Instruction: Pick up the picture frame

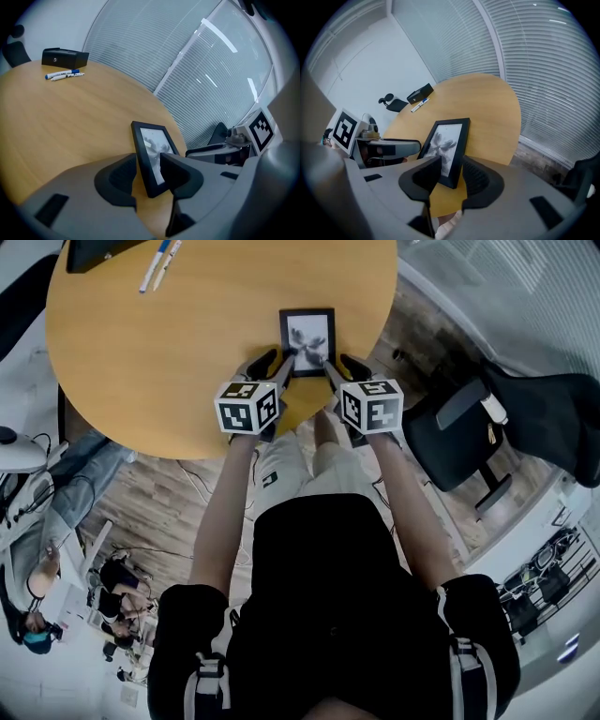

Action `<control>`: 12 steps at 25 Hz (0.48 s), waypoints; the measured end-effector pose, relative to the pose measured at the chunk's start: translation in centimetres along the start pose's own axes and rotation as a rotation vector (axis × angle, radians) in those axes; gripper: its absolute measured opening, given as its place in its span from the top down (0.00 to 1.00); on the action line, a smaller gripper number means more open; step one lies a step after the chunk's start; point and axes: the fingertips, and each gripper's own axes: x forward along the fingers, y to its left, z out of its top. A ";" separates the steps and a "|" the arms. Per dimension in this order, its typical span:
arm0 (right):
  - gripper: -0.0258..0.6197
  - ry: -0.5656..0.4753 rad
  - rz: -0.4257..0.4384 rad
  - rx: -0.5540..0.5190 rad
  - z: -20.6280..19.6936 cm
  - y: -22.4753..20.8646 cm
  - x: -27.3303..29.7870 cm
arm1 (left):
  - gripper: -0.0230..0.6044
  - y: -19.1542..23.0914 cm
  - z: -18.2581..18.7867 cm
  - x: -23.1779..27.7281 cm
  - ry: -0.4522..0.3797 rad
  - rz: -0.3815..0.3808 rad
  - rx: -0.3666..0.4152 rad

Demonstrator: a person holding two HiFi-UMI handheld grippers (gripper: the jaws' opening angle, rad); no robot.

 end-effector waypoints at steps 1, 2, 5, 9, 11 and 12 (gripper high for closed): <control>0.72 0.003 -0.009 0.000 0.0 -0.1 0.4 | 0.72 0.1 0.1 0.3 0.001 -0.004 0.000; 0.72 0.003 -0.017 0.002 0.1 -0.3 0.7 | 0.72 0.2 0.2 0.5 0.000 -0.008 0.001; 0.72 0.003 -0.021 0.033 0.2 -0.6 1.3 | 0.72 0.2 0.3 1.3 0.001 -0.009 0.004; 0.73 0.000 -0.029 0.044 0.0 -1.0 2.3 | 0.72 0.3 0.3 2.0 0.006 -0.008 0.006; 0.74 0.006 -0.035 0.051 0.1 -1.0 2.6 | 0.73 0.8 0.3 2.2 0.011 -0.013 -0.001; 0.74 0.009 -0.036 0.055 0.2 -1.0 2.8 | 0.73 1.0 0.2 2.3 0.015 -0.013 -0.003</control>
